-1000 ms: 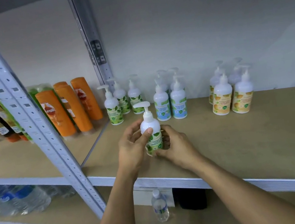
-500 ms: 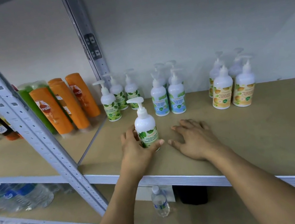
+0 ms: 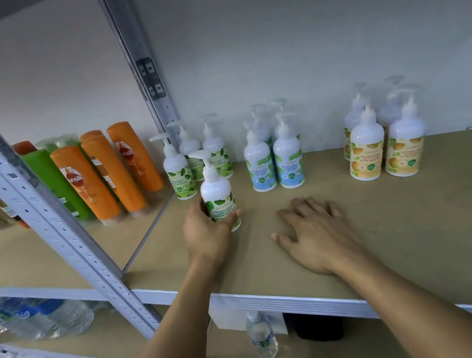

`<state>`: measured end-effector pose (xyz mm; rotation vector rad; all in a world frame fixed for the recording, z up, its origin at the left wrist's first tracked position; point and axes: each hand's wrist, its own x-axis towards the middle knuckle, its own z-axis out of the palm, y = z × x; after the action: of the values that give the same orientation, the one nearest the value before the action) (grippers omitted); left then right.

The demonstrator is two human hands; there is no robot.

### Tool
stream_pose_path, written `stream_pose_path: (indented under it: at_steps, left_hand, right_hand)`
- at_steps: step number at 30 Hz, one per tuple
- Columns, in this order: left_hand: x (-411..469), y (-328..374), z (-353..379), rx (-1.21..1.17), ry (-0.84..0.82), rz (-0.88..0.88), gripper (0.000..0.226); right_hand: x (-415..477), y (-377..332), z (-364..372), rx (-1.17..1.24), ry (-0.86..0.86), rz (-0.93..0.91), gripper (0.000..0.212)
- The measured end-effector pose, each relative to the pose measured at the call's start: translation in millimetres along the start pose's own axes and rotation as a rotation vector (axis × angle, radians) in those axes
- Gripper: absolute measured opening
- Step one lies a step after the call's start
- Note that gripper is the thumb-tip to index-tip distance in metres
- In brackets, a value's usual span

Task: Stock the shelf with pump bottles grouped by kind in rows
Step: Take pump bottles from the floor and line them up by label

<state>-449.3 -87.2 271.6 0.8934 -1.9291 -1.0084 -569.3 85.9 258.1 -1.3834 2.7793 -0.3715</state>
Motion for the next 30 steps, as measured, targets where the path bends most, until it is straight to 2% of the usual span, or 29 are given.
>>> stream_pose_path:
  at_steps: [5,12,23,30]
  left_hand:
    - [33.3,-3.7,8.4,-0.047,0.05,-0.037,0.054]
    - [75.1,-5.6,22.0,-0.086,0.034,-0.031,0.06]
    - [95.1,-15.7,33.1,-0.063,0.03,-0.003,0.047]
    - [89.5,-19.5,32.8,0.023,0.091,-0.022,0.035]
  right_hand:
    - [4.1,-1.7,3.2,-0.008,0.032,-0.008,0.066]
    - [6.5,-0.8,3.3,-0.025,0.051,-0.025,0.064]
    - [6.6,-0.7,0.7,-0.024,0.014,-0.024,0.063]
    - [7.2,-2.3,3.2,-0.026,0.017,-0.006,0.07]
